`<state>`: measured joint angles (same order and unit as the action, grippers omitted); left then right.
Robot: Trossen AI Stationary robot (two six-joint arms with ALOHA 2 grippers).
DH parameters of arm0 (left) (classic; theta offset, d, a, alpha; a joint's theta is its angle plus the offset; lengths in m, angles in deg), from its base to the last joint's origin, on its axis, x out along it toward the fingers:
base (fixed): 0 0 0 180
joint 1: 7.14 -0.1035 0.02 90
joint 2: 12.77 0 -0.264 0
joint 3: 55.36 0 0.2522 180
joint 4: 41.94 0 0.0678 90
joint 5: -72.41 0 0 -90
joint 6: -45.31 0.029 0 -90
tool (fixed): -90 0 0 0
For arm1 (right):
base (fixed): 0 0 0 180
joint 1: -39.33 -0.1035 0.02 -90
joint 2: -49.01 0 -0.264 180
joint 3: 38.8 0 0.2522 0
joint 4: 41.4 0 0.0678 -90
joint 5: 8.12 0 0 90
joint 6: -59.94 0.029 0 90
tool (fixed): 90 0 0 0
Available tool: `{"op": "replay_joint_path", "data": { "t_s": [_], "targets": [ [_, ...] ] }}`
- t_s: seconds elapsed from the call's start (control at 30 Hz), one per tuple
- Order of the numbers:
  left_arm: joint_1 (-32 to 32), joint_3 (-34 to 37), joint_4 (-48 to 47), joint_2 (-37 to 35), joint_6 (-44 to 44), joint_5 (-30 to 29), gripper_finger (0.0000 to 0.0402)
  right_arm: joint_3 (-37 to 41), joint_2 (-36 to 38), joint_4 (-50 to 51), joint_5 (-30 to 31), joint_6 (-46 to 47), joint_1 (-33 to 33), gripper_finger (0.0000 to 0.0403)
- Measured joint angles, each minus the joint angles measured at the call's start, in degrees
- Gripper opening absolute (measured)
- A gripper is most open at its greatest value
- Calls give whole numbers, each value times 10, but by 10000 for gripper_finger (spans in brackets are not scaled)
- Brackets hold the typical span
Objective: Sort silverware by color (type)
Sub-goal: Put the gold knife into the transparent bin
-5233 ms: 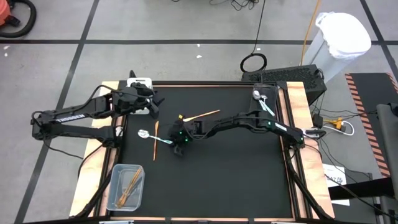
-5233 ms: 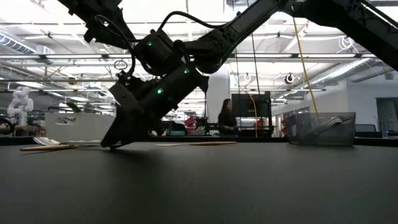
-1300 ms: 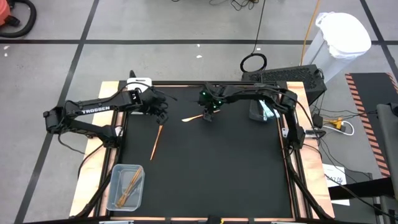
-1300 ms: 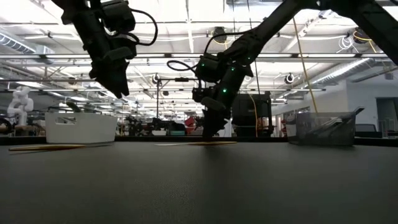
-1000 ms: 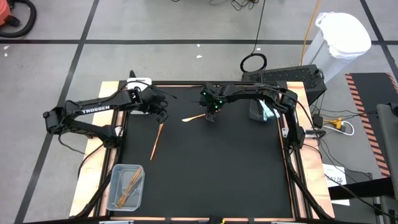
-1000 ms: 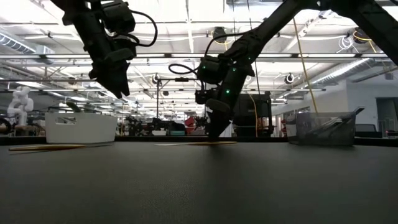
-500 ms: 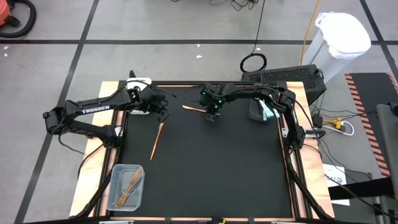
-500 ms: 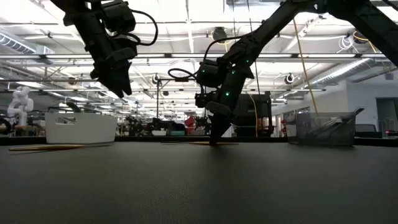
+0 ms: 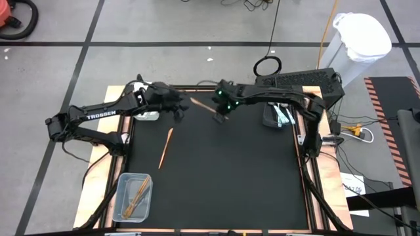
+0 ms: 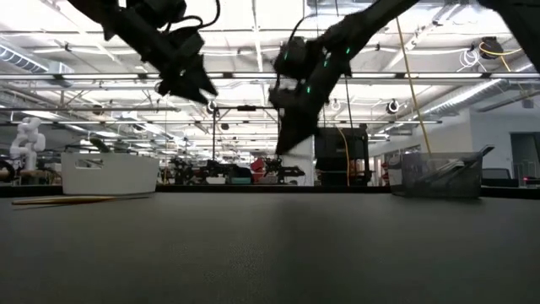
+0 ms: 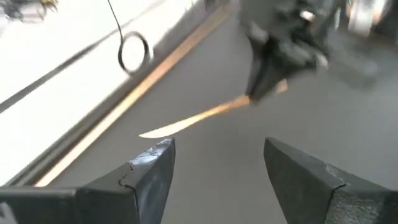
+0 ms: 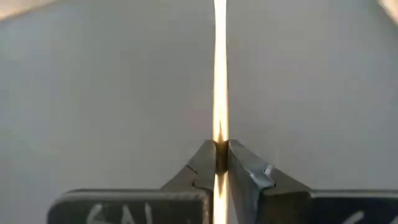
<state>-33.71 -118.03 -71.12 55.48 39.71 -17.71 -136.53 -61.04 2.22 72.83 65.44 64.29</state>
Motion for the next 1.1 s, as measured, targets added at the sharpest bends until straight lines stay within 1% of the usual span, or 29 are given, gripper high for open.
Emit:
{"op": "replay_joint_path", "data": {
  "t_s": [0.07, 0.13, 0.23, 0.33, 0.4, 0.5, 0.57, 0.63, 0.77, 0.9, 0.97, 1.03, 1.1],
  "targets": [
    [-9, 0, 51, 0, -47, 1, 248, 1, 26, -16, 2, 28, 1, 19],
    [-15, 0, 106, 0, -94, 4, 248, 1, 47, -54, 4, 53, 2, 19],
    [-25, 0, 179, 0, -134, 6, 248, 1, 87, -112, 32, 84, 2, 18],
    [-33, 0, 229, 0, -135, 6, 248, 0, 116, -160, 66, 80, 1, 18],
    [-40, 0, 248, 0, -135, 5, 248, 0, 122, -192, 90, 76, 2, 18],
    [-51, 0, 265, 0, -135, 7, 248, 1, 129, -248, 90, 57, 2, 18],
    [-57, 0, 281, 0, -135, 20, 248, 0, 131, -283, 86, 44, 0, 17],
    [-63, 0, 297, 0, -135, 32, 248, 0, 130, -301, 68, 34, -3, 17],
    [-68, 0, 336, 9, -135, 40, 248, 0, 124, -320, 60, 2, -14, 17],
    [-70, 0, 398, 28, -134, 83, 248, 0, 125, -318, 58, -21, -22, 17],
    [-70, 0, 418, 37, -136, 90, 245, 0, 125, -317, 58, -26, -25, 17],
    [-70, 0, 424, 45, -136, 89, 231, 0, 125, -317, 58, -31, -28, 17],
    [-70, 0, 423, 50, -136, 89, 205, 0, 125, -317, 59, -32, -30, 19]
  ]
}}
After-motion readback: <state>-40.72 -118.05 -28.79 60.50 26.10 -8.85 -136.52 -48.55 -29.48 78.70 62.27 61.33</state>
